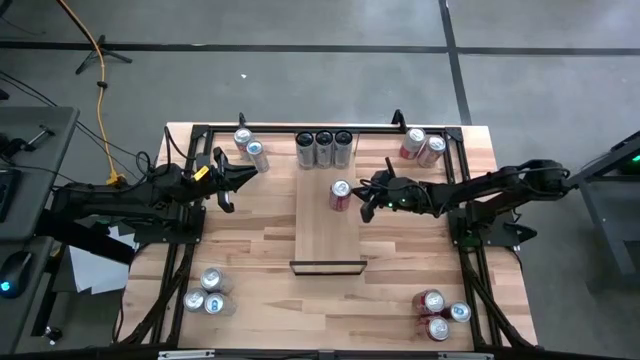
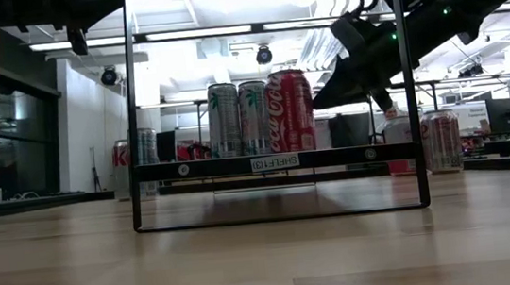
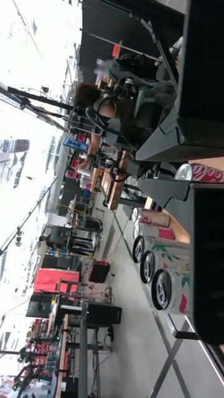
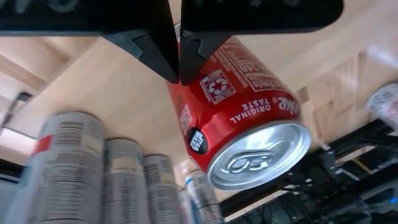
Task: Place canned beverage on shelf
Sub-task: Put the top right red-white soda can on the shelf
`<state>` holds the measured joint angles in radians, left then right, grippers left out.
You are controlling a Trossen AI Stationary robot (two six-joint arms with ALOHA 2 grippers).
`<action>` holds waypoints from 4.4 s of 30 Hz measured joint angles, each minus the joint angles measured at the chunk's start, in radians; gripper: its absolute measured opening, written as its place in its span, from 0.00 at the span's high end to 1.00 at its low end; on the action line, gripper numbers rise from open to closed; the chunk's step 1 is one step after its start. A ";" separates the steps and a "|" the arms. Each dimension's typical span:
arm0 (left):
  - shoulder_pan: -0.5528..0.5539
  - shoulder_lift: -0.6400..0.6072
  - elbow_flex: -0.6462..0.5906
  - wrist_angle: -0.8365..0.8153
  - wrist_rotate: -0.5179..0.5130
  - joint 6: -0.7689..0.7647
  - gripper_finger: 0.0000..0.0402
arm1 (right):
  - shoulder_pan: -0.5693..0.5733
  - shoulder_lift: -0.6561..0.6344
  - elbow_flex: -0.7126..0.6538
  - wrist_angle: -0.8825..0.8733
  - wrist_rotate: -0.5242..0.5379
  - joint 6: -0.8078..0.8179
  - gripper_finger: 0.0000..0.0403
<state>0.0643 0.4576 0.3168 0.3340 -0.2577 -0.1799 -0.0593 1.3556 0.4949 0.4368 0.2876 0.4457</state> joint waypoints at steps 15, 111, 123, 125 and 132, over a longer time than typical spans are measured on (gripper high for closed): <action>0.000 0.000 0.000 0.000 0.000 0.000 1.00 | 0.010 0.000 0.002 -0.001 -0.081 0.000 1.00; 0.001 0.000 0.000 0.008 0.000 -0.002 0.99 | -0.025 0.304 0.355 -0.077 -0.059 -0.132 1.00; 0.001 0.000 0.000 0.008 0.000 -0.001 0.99 | -0.032 0.408 0.498 -0.140 -0.053 -0.139 1.00; 0.001 0.000 0.000 0.008 0.000 -0.001 0.99 | -0.036 0.417 0.507 -0.141 -0.052 -0.133 1.00; 0.001 0.000 0.000 0.008 0.000 -0.001 0.99 | -0.053 0.420 0.514 -0.155 0.009 -0.132 1.00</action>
<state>0.0650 0.4580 0.3164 0.3416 -0.2577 -0.1806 -0.1127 1.7760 1.0092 0.2819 0.2965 0.3141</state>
